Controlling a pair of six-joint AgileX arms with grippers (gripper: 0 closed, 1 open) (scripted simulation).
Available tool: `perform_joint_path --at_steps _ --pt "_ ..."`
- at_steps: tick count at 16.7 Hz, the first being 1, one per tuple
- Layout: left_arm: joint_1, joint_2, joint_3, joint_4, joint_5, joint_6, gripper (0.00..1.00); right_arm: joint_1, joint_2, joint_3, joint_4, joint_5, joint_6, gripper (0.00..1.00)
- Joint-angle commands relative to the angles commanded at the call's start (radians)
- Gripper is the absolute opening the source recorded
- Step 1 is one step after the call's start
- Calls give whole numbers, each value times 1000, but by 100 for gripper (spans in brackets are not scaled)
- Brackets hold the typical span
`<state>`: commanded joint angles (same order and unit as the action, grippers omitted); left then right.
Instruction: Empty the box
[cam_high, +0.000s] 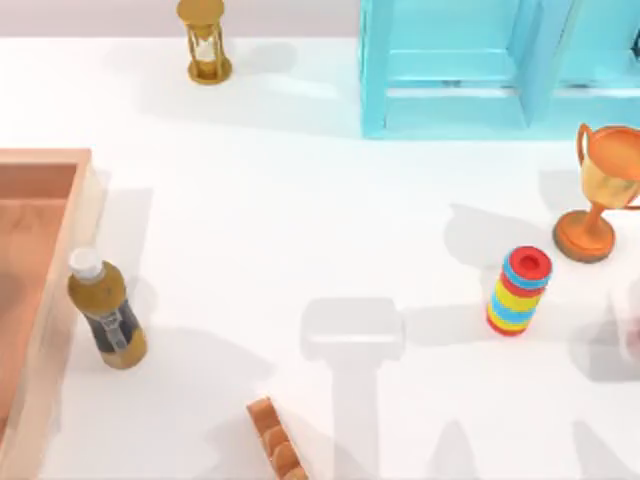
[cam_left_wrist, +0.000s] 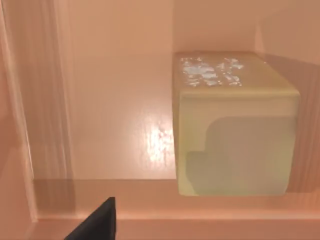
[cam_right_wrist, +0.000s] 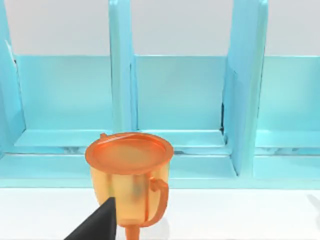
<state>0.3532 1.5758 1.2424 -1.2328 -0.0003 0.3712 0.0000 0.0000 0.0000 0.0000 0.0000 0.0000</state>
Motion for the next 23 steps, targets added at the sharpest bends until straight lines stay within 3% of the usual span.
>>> perform_joint_path --at_steps 7,16,22,23 --pt "-2 6 -14 15 0 -1 100 0 0 0 0 0 0 100" --pt "4 106 -258 366 0 6 100 0 0 0 0 0 0 100" --pt "5 119 -290 405 0 7 100 0 0 0 0 0 0 100" --pt "5 119 -290 405 0 7 92 0 0 0 0 0 0 100"
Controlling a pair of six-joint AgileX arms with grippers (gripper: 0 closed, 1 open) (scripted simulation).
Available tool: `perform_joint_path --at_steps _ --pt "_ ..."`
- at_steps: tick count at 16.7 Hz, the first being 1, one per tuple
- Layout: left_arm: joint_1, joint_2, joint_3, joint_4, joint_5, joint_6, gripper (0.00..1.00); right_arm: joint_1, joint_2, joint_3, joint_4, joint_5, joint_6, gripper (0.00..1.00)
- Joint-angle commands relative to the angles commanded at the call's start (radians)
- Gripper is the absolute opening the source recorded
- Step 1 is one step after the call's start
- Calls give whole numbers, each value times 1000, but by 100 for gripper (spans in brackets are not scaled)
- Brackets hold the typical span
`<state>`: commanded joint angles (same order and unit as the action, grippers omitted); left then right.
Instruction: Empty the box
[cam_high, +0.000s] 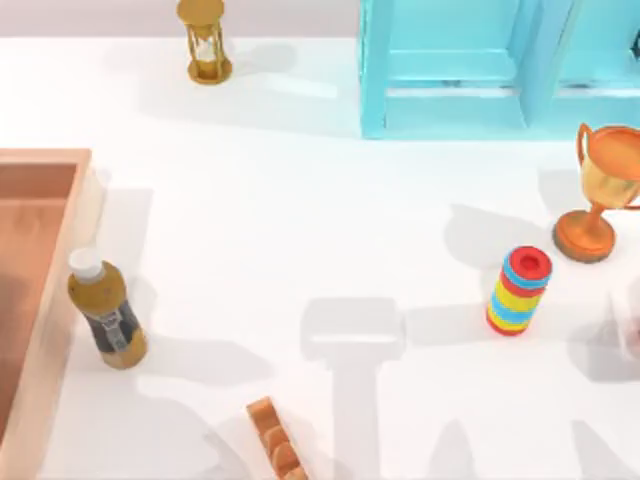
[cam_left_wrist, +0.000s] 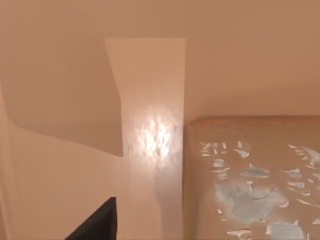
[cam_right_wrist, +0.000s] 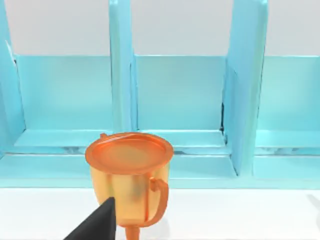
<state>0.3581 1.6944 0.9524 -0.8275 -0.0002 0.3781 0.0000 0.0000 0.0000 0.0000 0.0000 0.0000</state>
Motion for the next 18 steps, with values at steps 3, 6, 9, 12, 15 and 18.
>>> perform_joint_path --at_steps 3,6,9,12,15,18 --pt "0 0 0 0 0 0 70 0 0 0 0 0 0 100" --pt "0 0 0 0 0 0 47 0 0 0 0 0 0 100" --pt "0 0 0 0 0 0 25 0 0 0 0 0 0 100" --pt "0 0 0 0 0 0 2 0 0 0 0 0 0 100" --pt "0 0 0 0 0 0 0 0 0 0 0 0 0 100" --pt "0 0 0 0 0 0 0 0 0 0 0 0 0 100"
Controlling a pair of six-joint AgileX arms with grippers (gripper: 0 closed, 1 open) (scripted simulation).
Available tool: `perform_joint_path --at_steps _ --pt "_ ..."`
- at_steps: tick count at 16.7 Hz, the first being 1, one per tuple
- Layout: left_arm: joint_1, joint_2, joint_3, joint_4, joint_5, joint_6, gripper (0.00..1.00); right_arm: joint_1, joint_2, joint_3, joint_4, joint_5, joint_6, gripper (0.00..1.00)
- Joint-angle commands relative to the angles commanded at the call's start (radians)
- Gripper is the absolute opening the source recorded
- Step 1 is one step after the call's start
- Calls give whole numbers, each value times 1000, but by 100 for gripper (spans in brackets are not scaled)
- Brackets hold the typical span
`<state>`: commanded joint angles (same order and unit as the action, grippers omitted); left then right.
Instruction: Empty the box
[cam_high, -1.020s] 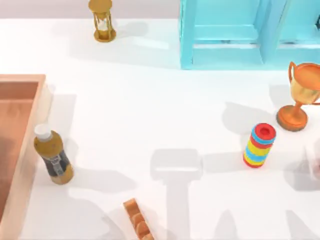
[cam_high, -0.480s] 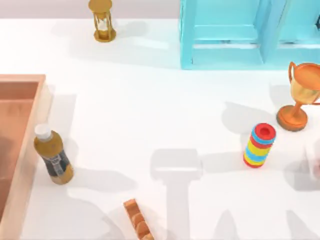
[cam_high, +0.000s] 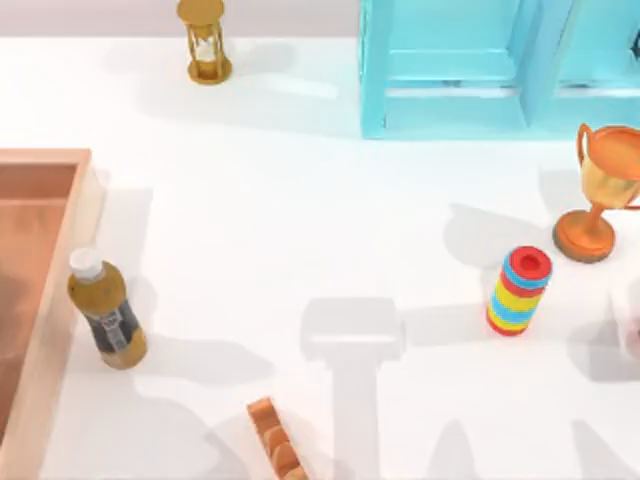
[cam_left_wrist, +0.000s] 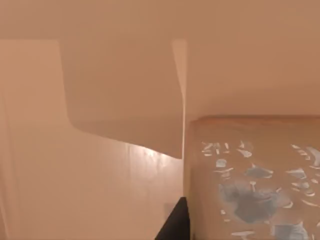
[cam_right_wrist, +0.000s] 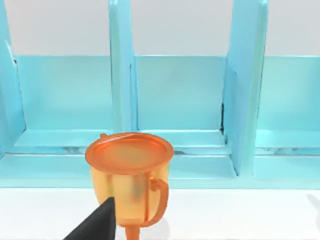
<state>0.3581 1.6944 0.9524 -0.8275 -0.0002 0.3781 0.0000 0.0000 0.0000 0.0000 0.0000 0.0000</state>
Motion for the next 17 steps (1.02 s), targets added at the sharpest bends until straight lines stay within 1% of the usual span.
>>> perform_joint_path --at_steps 4,6,9,15,17 --pt "-1 -2 2 -3 1 1 0 0 0 0 0 0 0 100" --pt "0 -7 32 -37 1 0 0 0 0 0 0 0 0 100" --pt "0 -27 121 -155 2 -1 0 0 0 0 0 0 0 100" --pt "-5 -93 341 -441 1 -4 0 0 0 0 0 0 0 100" --pt "-6 -111 390 -504 1 -6 0 0 0 0 0 0 0 100"
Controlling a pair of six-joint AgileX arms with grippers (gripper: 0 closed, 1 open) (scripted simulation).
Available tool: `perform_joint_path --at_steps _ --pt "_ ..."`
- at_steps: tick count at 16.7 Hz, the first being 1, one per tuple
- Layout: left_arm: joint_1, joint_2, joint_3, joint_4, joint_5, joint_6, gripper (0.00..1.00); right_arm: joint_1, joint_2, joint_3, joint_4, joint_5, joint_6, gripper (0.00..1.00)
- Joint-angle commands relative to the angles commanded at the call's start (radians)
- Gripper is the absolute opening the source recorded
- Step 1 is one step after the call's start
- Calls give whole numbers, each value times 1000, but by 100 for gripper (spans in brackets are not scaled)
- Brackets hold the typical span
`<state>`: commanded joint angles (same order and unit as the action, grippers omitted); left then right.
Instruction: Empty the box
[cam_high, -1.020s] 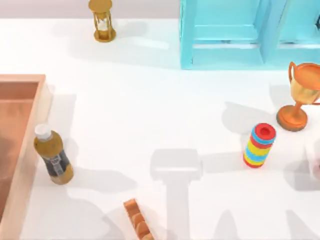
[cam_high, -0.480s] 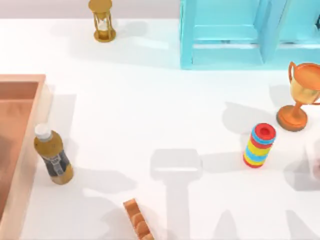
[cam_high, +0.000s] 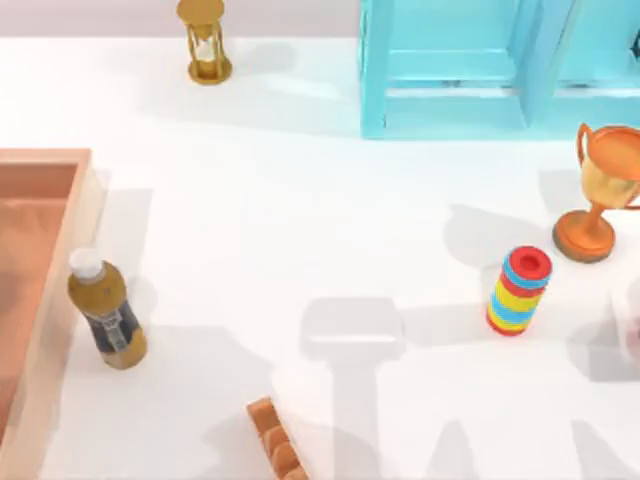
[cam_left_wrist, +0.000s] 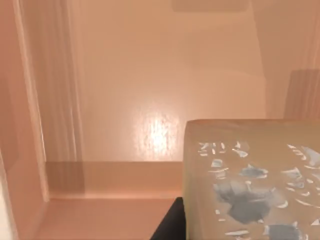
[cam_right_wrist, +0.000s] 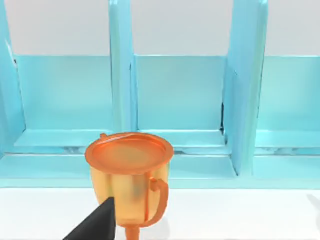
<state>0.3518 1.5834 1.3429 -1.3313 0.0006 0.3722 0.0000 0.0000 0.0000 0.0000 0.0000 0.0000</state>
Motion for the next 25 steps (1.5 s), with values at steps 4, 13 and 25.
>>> perform_joint_path --at_steps 4,13,25 --pt "-1 -9 18 -23 0 -1 0 0 0 0 0 0 0 100" --pt "-157 105 317 -55 59 -142 0 0 0 0 0 0 0 100" --pt "-575 844 945 -87 28 -554 0 0 0 0 0 0 0 100"
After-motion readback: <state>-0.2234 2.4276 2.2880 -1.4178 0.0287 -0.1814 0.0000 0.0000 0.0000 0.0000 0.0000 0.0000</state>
